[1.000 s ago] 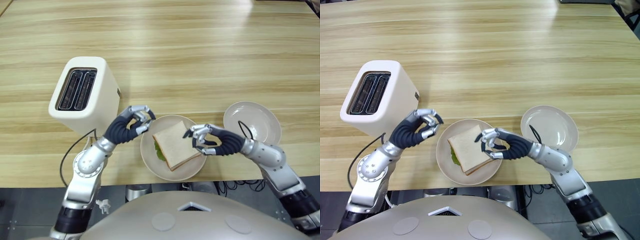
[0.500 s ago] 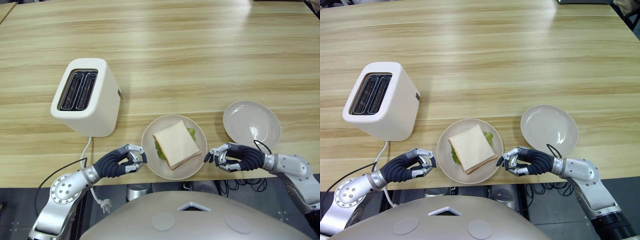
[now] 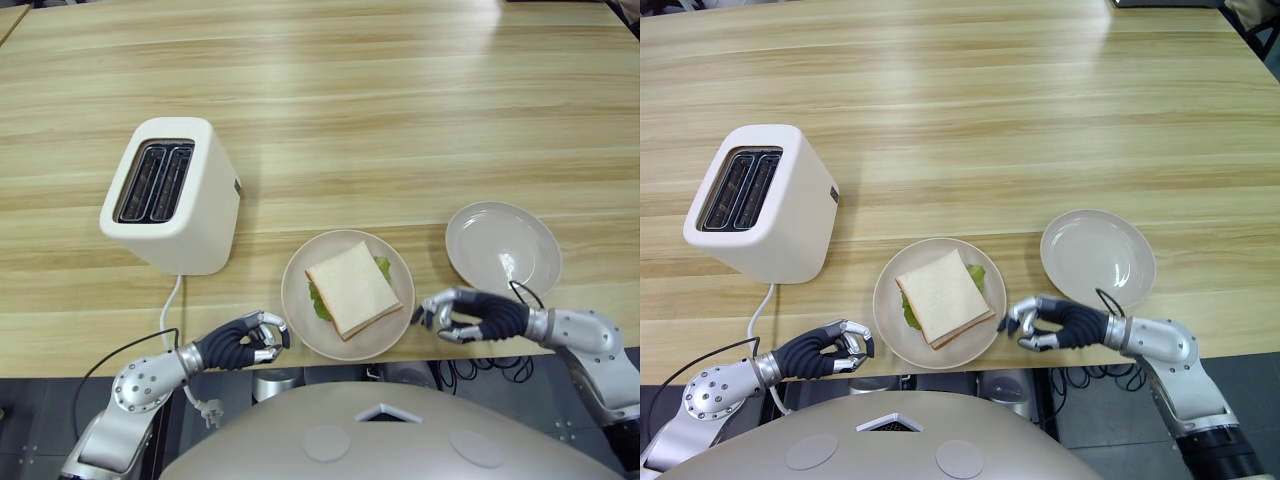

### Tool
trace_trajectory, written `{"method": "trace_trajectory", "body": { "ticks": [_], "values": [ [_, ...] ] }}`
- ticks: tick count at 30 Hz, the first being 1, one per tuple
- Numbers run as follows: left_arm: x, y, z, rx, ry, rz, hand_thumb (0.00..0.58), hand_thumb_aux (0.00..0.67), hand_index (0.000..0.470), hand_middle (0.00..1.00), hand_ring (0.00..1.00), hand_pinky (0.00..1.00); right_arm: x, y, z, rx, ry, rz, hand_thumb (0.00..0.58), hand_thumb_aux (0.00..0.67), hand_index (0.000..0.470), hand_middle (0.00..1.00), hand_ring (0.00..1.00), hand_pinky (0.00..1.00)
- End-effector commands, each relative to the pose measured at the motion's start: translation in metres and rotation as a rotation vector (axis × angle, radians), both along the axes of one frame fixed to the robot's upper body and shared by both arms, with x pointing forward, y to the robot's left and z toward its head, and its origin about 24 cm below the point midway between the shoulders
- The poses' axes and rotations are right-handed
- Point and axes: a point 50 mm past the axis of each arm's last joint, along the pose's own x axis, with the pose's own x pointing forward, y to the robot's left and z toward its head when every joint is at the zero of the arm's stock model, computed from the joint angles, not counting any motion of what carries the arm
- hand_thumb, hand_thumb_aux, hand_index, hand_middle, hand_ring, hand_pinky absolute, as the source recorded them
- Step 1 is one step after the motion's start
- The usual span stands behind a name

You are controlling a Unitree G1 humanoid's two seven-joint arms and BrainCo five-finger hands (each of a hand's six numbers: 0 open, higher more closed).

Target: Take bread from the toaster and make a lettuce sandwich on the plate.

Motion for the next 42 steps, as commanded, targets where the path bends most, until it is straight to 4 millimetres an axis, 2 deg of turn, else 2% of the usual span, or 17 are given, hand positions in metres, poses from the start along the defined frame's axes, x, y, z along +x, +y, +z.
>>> {"method": "trace_trajectory", "body": {
  "ticks": [1, 2, 3, 13, 16, 21, 25, 27, 28, 29, 31, 32, 33, 34, 40, 41, 42],
  "values": [
    [0.0, 0.001, -0.004, 0.018, -0.001, 0.006, 0.58, 0.67, 0.46, 1.0, 1.0, 1.0, 0.006, -0.001, 0.013, 0.083, -0.007, -0.042, 0.0, 0.0, 0.0, 0.0, 0.0, 0.0],
    [0.0, 0.001, -0.004, 0.02, -0.006, 0.008, 0.58, 0.67, 0.46, 1.0, 1.0, 1.0, 0.005, -0.002, 0.011, 0.067, 0.007, -0.039, 0.0, 0.0, 0.0, 0.0, 0.0, 0.0],
    [0.0, 0.001, -0.004, 0.021, -0.009, 0.01, 0.58, 0.67, 0.46, 1.0, 1.0, 1.0, 0.003, -0.003, 0.007, 0.04, 0.024, -0.028, 0.0, 0.0, 0.0, 1.0, 1.0, 1.0],
    [0.002, 0.004, -0.006, 0.038, -0.024, 0.014, 0.58, 0.67, 0.46, 1.0, 1.0, 1.0, 0.0, -0.007, 0.003, 0.079, 0.084, -0.028, 0.0, 0.0, 0.0, 1.0, 1.0, 1.0],
    [0.002, 0.003, -0.006, 0.034, -0.025, 0.009, 0.58, 0.67, 0.46, 1.0, 1.0, 1.0, 0.0, -0.007, 0.002, 0.078, 0.087, -0.023, 0.23, 0.15, 0.103, 1.0, 1.0, 1.0],
    [0.002, 0.003, -0.006, 0.032, -0.024, 0.005, 0.58, 0.67, 0.46, 1.0, 1.0, 1.0, -0.003, -0.007, -0.003, 0.052, 0.104, -0.012, 0.297, 0.202, 0.139, 1.0, 1.0, 1.0],
    [0.002, 0.003, -0.007, 0.037, -0.027, 0.003, 0.58, 0.67, 0.46, 1.0, 1.0, 1.0, -0.006, -0.009, -0.01, 0.011, 0.13, 0.001, 0.12, 0.074, 0.051, 1.0, 1.0, 1.0],
    [0.002, 0.002, -0.007, 0.035, -0.027, -0.002, 0.58, 0.67, 0.46, 1.0, 1.0, 1.0, -0.008, -0.012, -0.016, -0.039, 0.137, 0.004, 0.152, 0.095, 0.065, 1.0, 1.0, 1.0],
    [0.001, 0.001, -0.007, 0.034, -0.027, -0.005, 0.58, 0.67, 0.46, 1.0, 1.0, 1.0, -0.009, -0.013, -0.019, -0.071, 0.139, 0.002, 0.0, 0.0, 0.0, 1.0, 1.0, 1.0],
    [0.001, 0.001, -0.007, 0.033, -0.025, -0.008, 0.58, 0.67, 0.46, 1.0, 1.0, 1.0, -0.01, -0.015, -0.022, -0.108, 0.139, 0.006, 0.014, 0.008, 0.005, 1.0, 1.0, 1.0],
    [0.001, 0.001, -0.007, 0.039, -0.021, -0.012, 0.58, 0.67, 0.46, 1.0, 1.0, 1.0, -0.012, -0.017, -0.027, -0.17, 0.143, 0.023, 0.39, 0.286, 0.197, 1.0, 1.0, 1.0],
    [0.001, 0.002, -0.008, 0.047, -0.02, -0.015, 0.58, 0.67, 0.46, 1.0, 1.0, 1.0, -0.013, -0.018, -0.029, -0.199, 0.142, 0.031, 0.512, 0.441, 0.303, 1.0, 1.0, 1.0],
    [0.001, 0.002, -0.009, 0.051, -0.018, -0.016, 0.58, 0.67, 0.46, 1.0, 1.0, 1.0, -0.014, -0.019, -0.031, -0.219, 0.145, 0.04, 0.512, 0.441, 0.303, 1.0, 1.0, 1.0],
    [0.0, 0.002, -0.009, 0.051, -0.017, -0.016, 0.58, 0.67, 0.46, 1.0, 1.0, 1.0, -0.015, -0.019, -0.032, -0.227, 0.15, 0.048, 0.58, 0.67, 0.46, 1.0, 1.0, 1.0],
    [0.0, 0.0, -0.008, 0.043, -0.017, -0.019, 0.58, 0.67, 0.46, 1.0, 1.0, 1.0, -0.01, -0.016, -0.031, -0.204, 0.091, 0.011, 0.58, 0.67, 0.46, 1.0, 1.0, 1.0],
    [0.0, 0.0, -0.008, 0.044, -0.019, -0.02, 0.58, 0.67, 0.46, 1.0, 1.0, 1.0, -0.007, -0.015, -0.029, -0.19, 0.07, -0.009, 0.517, 0.449, 0.308, 1.0, 1.0, 1.0],
    [0.0, 0.0, -0.008, 0.044, -0.02, -0.021, 0.58, 0.67, 0.46, 1.0, 1.0, 1.0, -0.004, -0.015, -0.027, -0.173, 0.058, -0.025, 0.454, 0.357, 0.245, 1.0, 1.0, 1.0]
  ]
}}
